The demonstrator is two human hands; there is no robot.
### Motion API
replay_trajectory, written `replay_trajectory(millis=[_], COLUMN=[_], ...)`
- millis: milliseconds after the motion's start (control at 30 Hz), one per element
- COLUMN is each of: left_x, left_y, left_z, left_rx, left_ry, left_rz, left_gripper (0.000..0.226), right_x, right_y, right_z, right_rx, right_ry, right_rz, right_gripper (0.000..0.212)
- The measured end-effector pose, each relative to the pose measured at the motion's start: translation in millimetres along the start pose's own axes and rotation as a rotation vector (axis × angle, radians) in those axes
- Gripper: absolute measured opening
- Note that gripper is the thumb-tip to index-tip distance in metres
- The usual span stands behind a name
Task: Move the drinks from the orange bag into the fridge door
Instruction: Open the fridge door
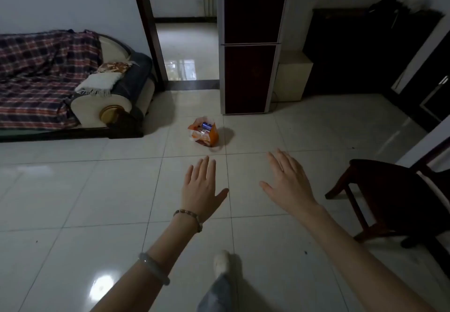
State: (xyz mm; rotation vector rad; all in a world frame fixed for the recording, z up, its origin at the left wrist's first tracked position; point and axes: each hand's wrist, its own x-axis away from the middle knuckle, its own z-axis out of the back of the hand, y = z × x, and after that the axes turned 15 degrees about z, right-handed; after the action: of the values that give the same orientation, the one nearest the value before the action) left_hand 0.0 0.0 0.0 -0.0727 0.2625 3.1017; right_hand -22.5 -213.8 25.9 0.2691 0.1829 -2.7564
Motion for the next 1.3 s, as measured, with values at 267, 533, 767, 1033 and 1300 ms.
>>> replay_trajectory(millis=[267, 533, 767, 1033, 1300], left_x=[-136.9, -251.4, -332.6, -447.3, -589.2], left_y=[-2.0, 18.3, 37.8, 71.6, 128.2], left_z=[-17.2, -20.9, -25.6, -38.0, -40.8], left_rx=[0.004, 0.019, 0.02, 0.055, 0.025], left_ry=[0.032, 0.061, 0.073, 0.021, 0.019], left_rz=[-0.058, -0.075, -0.082, -0.076, -0.013], left_gripper=[0.081, 0.081, 0.081, 0.081, 0.083], right_x=[-105.9, -203.8, -266.2, -371.7, -493.5], right_y=[60.6, 112.1, 158.7, 238.9, 335.9], right_z=[-15.5, -23.2, -38.3, -57.6, -65.2], right_rx=[-0.024, -0.007, -0.02, -0.01, -0.008], right_ry=[-0.007, 0.059, 0.051, 0.025, -0.007], right_rz=[-0.017, -0.02, -0.041, 0.03, 0.087], right_gripper=[0.073, 0.071, 0.071, 0.073, 0.076])
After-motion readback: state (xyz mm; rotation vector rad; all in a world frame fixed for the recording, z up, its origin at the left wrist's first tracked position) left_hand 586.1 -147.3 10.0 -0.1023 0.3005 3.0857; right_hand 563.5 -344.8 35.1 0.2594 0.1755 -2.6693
